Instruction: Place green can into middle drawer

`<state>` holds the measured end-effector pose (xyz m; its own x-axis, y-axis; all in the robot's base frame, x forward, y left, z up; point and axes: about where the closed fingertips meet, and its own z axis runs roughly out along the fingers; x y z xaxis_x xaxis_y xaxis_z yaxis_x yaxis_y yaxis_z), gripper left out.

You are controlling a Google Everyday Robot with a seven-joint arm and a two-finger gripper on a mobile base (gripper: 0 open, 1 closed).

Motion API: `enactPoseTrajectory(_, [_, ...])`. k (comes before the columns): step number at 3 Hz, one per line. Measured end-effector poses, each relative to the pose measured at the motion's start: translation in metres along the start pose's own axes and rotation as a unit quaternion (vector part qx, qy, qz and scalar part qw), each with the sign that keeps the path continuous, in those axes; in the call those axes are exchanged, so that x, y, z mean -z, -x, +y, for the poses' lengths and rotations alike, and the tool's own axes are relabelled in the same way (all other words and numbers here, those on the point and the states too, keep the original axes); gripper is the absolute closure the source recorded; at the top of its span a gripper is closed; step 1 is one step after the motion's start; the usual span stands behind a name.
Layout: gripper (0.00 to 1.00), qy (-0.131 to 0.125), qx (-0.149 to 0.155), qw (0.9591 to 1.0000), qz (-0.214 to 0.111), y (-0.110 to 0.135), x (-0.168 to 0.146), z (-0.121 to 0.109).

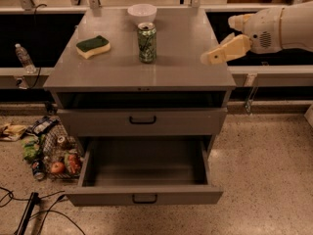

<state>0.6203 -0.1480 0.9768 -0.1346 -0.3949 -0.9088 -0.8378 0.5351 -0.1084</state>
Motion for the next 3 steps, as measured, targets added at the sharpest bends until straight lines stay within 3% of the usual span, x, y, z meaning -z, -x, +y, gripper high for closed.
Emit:
enactPoseTrajectory(1, [0.0,-0.029,-0.021,0.9993,0.011,0.0,-0.055,0.0])
enactPoseTrajectory(2, [0.0,-0.031,-0.027,0.9991,0.007,0.001,-0.059,-0.001])
enactPoseTrajectory(3, [0.0,-0.038,-0.063,0.9972,-0.013,0.008,-0.077,-0.01])
